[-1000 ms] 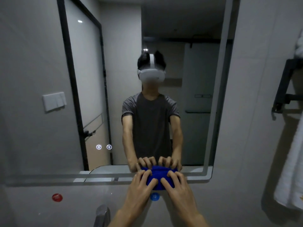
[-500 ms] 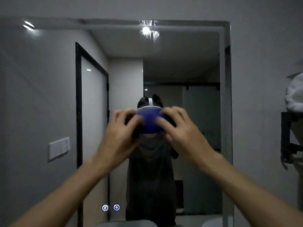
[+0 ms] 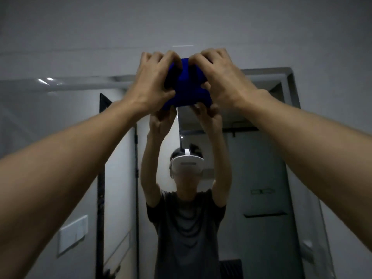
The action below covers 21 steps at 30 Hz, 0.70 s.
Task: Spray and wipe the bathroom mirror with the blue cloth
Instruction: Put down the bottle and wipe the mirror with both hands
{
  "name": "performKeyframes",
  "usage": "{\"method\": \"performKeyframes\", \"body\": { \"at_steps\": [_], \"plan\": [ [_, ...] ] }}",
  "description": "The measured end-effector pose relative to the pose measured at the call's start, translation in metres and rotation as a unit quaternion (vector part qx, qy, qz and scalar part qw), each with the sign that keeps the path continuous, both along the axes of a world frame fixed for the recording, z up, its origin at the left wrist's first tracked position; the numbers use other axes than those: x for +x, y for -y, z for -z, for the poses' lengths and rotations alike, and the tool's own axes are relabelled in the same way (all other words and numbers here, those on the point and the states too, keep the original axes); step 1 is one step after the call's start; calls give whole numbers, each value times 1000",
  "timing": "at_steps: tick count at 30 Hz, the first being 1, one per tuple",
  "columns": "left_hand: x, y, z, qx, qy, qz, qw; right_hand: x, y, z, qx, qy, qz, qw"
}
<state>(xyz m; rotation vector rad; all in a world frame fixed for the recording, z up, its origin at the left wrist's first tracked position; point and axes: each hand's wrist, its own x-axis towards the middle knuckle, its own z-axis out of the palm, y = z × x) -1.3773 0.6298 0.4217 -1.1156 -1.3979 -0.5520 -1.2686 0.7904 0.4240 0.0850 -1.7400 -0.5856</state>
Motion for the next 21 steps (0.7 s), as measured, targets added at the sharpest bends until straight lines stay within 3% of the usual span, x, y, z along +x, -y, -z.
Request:
{"method": "performKeyframes", "body": {
  "at_steps": [6,13,21],
  "plan": [
    [-18,-11,-23,-31,44,-43,998,-21,0,-20,-48,31,15,998],
    [-26,-20,-22,-49,26,-151,987,-38,-9,-20,-62,38,79,994],
    [-36,-19,-30,-82,106,-84,988,-37,-12,-29,-90,73,99,988]
  ]
}}
